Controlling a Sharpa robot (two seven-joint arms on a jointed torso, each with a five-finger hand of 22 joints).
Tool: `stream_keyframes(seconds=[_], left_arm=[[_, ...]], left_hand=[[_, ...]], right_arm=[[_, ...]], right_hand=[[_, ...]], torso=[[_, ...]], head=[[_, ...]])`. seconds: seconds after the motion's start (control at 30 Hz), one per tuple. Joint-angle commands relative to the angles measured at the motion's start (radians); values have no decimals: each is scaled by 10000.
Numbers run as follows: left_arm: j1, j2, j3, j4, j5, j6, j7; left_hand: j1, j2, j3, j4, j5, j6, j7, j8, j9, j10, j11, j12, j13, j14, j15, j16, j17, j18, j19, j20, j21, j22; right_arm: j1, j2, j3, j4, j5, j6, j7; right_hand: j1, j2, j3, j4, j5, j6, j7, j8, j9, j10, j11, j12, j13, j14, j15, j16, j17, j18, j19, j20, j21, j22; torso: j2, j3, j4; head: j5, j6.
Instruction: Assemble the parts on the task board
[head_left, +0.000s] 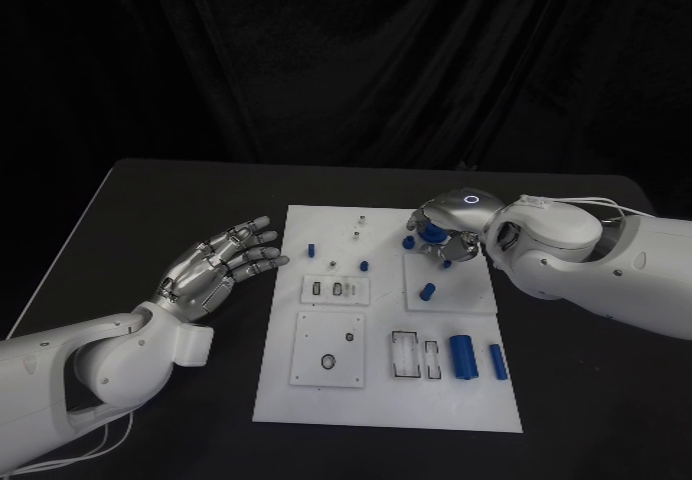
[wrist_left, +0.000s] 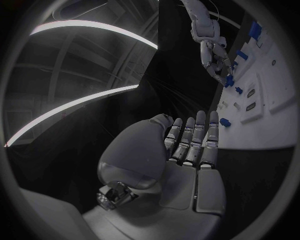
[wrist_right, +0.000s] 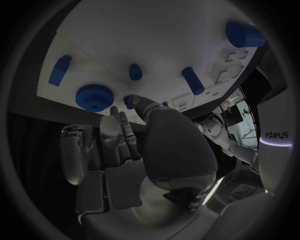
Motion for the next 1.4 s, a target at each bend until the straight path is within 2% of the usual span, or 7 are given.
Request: stream_keyframes(seconds=[0.03, 0.17, 0.3, 0.63, 0.73, 1.17, 1.4], left_arm=[[21, 29, 6, -14, 113, 176, 1050], [21, 47, 4, -49, 125, 184, 1039], [20, 70, 1, -84, 130, 201, 1035], [19, 117, -4, -155, 133, 237, 1032], [19, 134, -5, -182, 133, 247, 1037], [18, 199, -19, -280, 133, 292, 1019], [17, 243, -28, -337, 133, 317, 989]], left_hand=[[-115, 9, 78, -8, 10, 70, 8, 42, 10, 24, 84, 47, 14, -79, 8, 49, 11, -82, -78, 7, 43, 19], [-119, 21, 139, -31, 13, 65, 23, 44, 8, 30, 100, 57, 15, -99, 26, 55, 14, -93, -96, 14, 63, 33], [-119, 30, 169, -43, 15, 74, 27, 48, 8, 33, 105, 61, 16, -108, 31, 56, 15, -97, -106, 15, 71, 39], [-134, 103, 456, -138, 25, 126, 58, 77, 10, 43, 137, 88, 16, -157, 60, 86, 24, -124, -177, 16, 156, 100], [-136, 108, 485, -146, 27, 137, 59, 82, 11, 45, 138, 91, 16, -160, 61, 89, 25, -126, -183, 15, 165, 106], [-160, 128, 617, -180, 32, 158, 74, 96, 13, 54, 148, 104, 15, -175, 67, 104, 29, -136, -216, 11, 209, 137], [-174, 138, 678, -193, 36, 168, 83, 102, 13, 57, 152, 109, 15, -182, 70, 110, 31, -142, -231, 9, 229, 151]], right_arm=[[-39, 52, 7, -64, -96, -463, 126], [-52, 116, 7, -130, -96, -503, 127], [-58, 189, 7, -210, -96, -482, 126], [-114, 348, 8, -355, -96, -497, 213], [-152, 402, 8, -411, -96, -526, 250], [-295, 545, 8, -660, -96, -695, 507], [-321, 606, 8, -741, -96, -776, 620]], right_hand=[[26, 57, 13, -6, 2, 13, -22, -70, -11, 40, 47, -68, -17, -19, 66, -23, -9, -97, 34, 50, -62, 1629], [0, 99, -4, 43, -85, 36, -23, -121, -19, 78, 59, -115, -24, -25, 95, -31, -32, -91, 15, 79, -74, 1612], [-21, 120, -83, 101, -376, 89, -61, -214, -30, 114, 77, -209, -33, -102, 123, -92, -169, -59, -94, 117, -128, 1511], [-84, 226, -312, 297, -899, 701, -141, -177, 88, 380, 24, -293, 13, -101, 96, -101, -189, -55, -88, 112, -154, 1522], [-17, 255, -322, 304, -915, 875, -199, -171, 136, 601, -8, -273, 37, -92, 78, -100, -187, -55, -87, 97, -162, 1524], [311, 468, -178, 307, -748, 2091, -350, 94, 523, 1653, -195, -483, -24, -5, -41, -75, -123, -90, 52, -15, -128, 1667], [362, 500, -139, 307, -781, 2168, -327, 50, 576, 1948, -236, -593, -72, 48, -77, -65, -94, -80, 21, -54, -150, 1643]], torso=[[-2, 3, 3], [-4, 4, -12], [-12, 1, -11], [-15, 2, -16], [-18, 0, -16], [-18, 1, -13], [-15, 7, -12]], head=[[24, 27], [49, 51], [63, -14], [91, -11], [120, -74], [148, -90], [124, -86]])
